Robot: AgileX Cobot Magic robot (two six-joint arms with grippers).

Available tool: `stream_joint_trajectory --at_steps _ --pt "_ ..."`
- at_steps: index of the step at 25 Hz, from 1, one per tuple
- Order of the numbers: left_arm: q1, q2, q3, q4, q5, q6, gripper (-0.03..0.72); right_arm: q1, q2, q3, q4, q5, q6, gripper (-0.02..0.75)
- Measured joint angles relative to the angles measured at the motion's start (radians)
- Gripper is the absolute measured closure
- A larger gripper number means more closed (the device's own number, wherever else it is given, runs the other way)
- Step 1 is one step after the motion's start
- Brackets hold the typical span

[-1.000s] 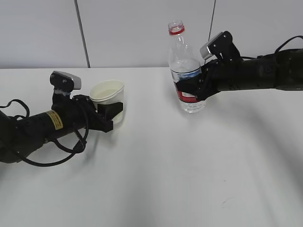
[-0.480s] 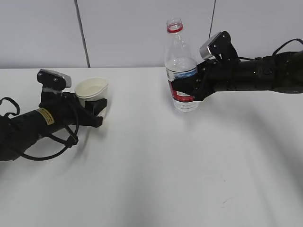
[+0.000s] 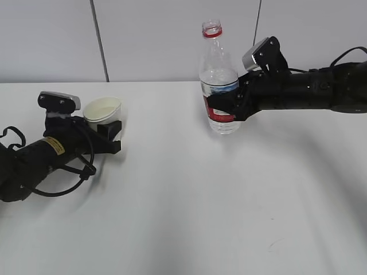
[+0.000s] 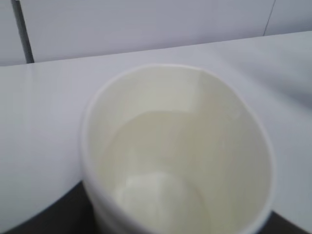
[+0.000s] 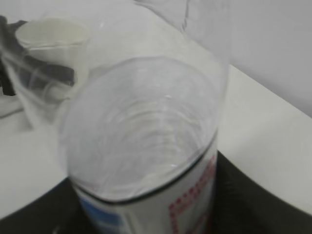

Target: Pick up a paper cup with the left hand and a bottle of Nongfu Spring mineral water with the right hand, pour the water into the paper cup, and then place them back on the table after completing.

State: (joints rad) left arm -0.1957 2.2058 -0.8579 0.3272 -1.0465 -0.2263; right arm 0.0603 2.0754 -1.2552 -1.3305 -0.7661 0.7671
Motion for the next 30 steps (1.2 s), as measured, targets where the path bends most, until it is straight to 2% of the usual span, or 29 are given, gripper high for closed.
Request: stream_joint_trajectory --at_steps 21,24,30 --pt "0.000 0.058 -0.001 -0.039 -0.093 0.018 0.322 0.000 0.000 0.000 0.028 -0.005 -0.018 0.328" --pt "0.000 0.058 -0.001 -0.039 -0.093 0.018 0.299 0.000 0.000 0.000 0.028 -0.005 -0.018 0.328" --pt "0.000 0.066 -0.001 -0.039 -0.096 0.019 0.206 0.000 0.001 0.000 0.029 -0.005 -0.018 0.328"
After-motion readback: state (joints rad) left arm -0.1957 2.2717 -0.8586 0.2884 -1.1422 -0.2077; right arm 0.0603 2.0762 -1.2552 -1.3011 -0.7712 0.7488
